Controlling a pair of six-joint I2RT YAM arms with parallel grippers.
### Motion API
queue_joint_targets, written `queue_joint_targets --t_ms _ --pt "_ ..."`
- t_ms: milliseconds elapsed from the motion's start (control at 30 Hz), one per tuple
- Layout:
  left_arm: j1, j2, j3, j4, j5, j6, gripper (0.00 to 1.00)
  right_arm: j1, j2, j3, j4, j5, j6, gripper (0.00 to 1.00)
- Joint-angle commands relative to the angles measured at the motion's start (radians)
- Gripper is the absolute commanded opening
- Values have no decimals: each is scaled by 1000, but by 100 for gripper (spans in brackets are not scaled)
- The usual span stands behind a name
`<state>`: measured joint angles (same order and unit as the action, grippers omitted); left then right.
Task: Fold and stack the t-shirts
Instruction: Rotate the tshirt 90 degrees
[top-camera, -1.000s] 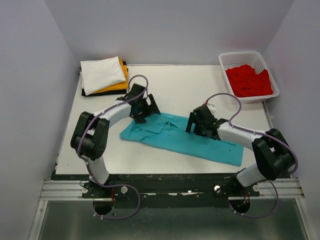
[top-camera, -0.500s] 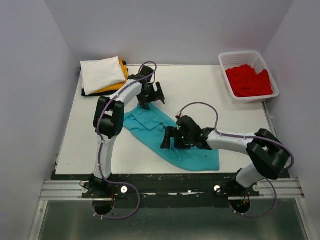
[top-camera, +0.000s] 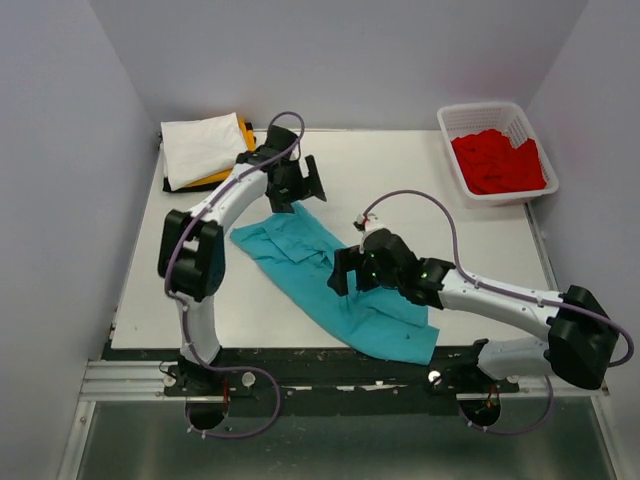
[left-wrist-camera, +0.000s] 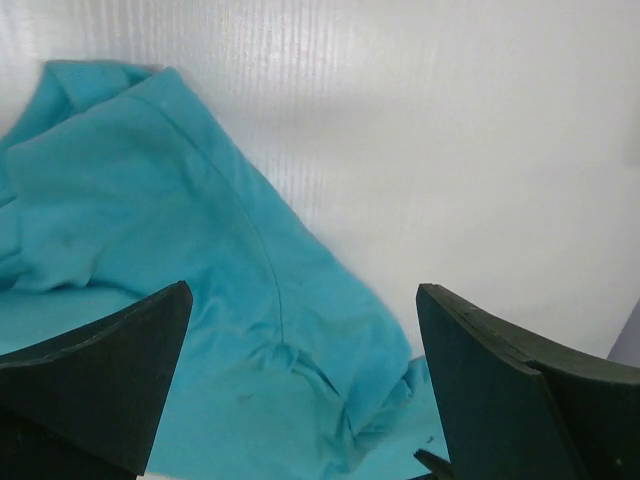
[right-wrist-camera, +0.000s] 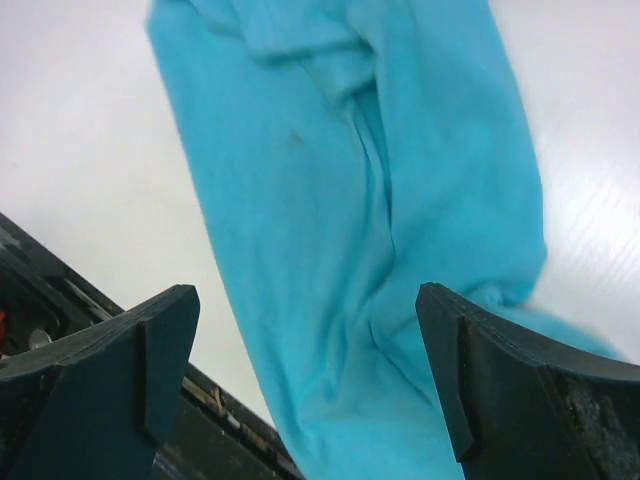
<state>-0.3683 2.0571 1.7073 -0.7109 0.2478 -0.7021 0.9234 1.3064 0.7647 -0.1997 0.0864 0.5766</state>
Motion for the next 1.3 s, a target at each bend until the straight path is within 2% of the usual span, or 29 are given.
queue_joint_targets --t_ms 0,200,267,367,533,667,800,1033,1267 --pt "2 -420 -181 113 -180 14 98 -3 31 84 180 40 -212 100" --pt "8 -932 -717 173 -518 -139 99 -38 376 398 142 -36 -232 100" --pt "8 -1103 -888 180 -568 -233 99 -52 502 513 142 -73 -251 100" --pt "8 -1323 -1114 284 -537 -284 99 -53 684 705 98 -122 -293 100" --pt "6 -1505 -1268 288 -436 -330 99 -83 912 926 -1 -148 -310 100" --pt "5 -1529 -1322 284 -393 -327 99 -131 1038 1022 -27 -147 -261 100" --pt "5 -1491 -1325 338 -379 -276 99 -236 1157 1120 -98 -97 -143 100" --pt "2 -1344 -1295 525 -208 -154 99 -427 1287 1308 -227 -29 13 100" --pt "-12 -1156 -1239 652 -70 -94 99 -598 1329 1365 -213 -4 196 100"
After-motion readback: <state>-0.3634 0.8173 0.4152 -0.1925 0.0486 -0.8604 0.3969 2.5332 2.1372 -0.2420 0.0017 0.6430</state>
